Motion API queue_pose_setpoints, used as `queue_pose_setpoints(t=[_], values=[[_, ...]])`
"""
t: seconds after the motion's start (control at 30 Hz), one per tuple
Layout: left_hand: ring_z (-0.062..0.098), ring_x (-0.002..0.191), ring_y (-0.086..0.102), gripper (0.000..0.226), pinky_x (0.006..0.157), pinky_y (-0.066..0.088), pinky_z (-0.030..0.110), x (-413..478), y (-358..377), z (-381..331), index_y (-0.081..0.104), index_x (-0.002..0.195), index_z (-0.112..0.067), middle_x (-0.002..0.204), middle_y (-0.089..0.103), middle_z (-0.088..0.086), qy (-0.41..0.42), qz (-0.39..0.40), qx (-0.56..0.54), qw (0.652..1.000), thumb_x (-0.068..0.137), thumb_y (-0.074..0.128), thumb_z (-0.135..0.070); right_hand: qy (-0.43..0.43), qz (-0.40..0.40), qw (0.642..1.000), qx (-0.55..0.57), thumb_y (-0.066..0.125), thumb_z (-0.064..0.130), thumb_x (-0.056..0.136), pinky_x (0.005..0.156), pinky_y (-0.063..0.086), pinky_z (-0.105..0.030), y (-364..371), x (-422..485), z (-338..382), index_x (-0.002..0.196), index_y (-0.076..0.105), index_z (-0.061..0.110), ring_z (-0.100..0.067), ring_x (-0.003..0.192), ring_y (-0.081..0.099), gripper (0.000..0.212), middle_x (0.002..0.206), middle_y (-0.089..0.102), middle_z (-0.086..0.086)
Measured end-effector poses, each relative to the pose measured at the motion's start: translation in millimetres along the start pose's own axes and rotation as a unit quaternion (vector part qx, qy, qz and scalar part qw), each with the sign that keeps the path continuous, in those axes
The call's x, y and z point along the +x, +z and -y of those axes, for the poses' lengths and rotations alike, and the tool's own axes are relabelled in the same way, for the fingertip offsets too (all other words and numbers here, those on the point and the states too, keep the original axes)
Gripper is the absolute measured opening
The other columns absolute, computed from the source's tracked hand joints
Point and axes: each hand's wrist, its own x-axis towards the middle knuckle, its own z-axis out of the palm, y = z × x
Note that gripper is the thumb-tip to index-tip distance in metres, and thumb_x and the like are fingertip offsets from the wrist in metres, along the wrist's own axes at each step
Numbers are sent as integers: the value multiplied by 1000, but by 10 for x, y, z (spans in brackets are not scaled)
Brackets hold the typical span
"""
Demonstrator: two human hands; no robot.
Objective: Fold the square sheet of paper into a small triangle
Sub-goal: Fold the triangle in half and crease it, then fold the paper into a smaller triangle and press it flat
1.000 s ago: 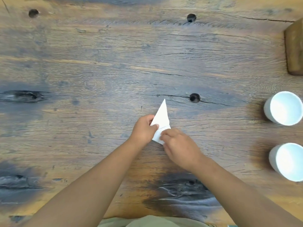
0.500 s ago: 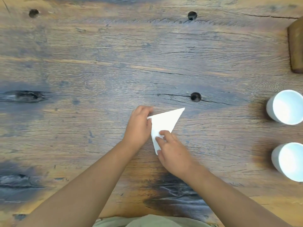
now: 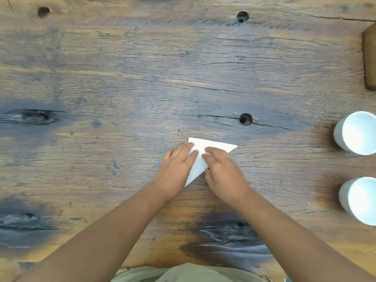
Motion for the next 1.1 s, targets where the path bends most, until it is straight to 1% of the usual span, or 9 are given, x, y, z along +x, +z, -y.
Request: queue_pose_setpoints(t=[0.07,0.17,0.23,0.33,0.43,0.67,0.9,0.97,1.1], values=[[28,145,23,72,113,28,44,9,-3,13,37,147,-15,157,29,10,-4,12,10,1000,82,66,0,-7,14,999,-39,53,12,90,116,31,-41,29,-1,-13,136,52,6,-27,139,36,46,149,43,-10],[23,151,-2,81,120,11,48,25,18,29,21,154,-17,164,7,6,4,29,25,999,84,57,4,-16,17,997,-69,53,13,89,118,26,-44,58,-14,-13,136,51,7,-28,141,34,47,149,42,-11],[19,151,-9,82,121,4,49,46,21,33,13,155,-16,166,-2,2,20,39,37,998,86,53,4,-15,10,998,-62,54,14,88,119,25,-45,53,3,-12,135,52,7,-29,141,33,47,147,43,-12],[16,151,-9,73,122,5,52,78,26,28,9,156,-15,166,-6,-2,18,59,33,998,94,45,-6,-12,-9,999,-31,51,10,87,120,21,-44,40,64,1,136,50,6,-28,144,29,49,149,40,-13],[15,151,-5,67,122,8,51,101,45,-3,9,156,-14,166,-4,-2,-2,63,34,997,97,42,-14,-13,-5,1000,-21,51,9,87,123,12,-42,52,125,25,136,45,7,-25,150,17,49,160,26,-11],[17,150,4,74,119,16,46,121,20,-46,10,156,-17,166,0,-2,-18,58,38,997,94,50,-12,-21,-7,1000,21,47,-2,82,124,6,-37,65,209,-2,136,43,8,-20,152,10,55,162,22,-8],[18,151,-7,74,121,10,50,132,-44,-81,7,156,-16,166,-4,-1,-28,86,36,995,95,47,-9,-41,9,999,24,49,-3,81,124,6,-38,84,202,-86,142,39,9,-18,153,4,63,164,15,-4],[19,151,-10,79,120,11,52,124,-57,-80,4,156,-17,166,-8,-1,-25,103,42,994,94,52,-10,-48,9,999,11,49,-2,82,124,2,-37,108,178,-120,137,42,10,-18,153,5,57,165,14,-4],[20,151,-13,80,120,13,53,127,-88,-85,-1,156,-18,165,-12,-1,-18,123,47,991,95,49,-10,-35,-10,999,0,50,6,83,124,10,-45,99,109,-243,108,51,12,-22,152,13,25,162,22,-10]])
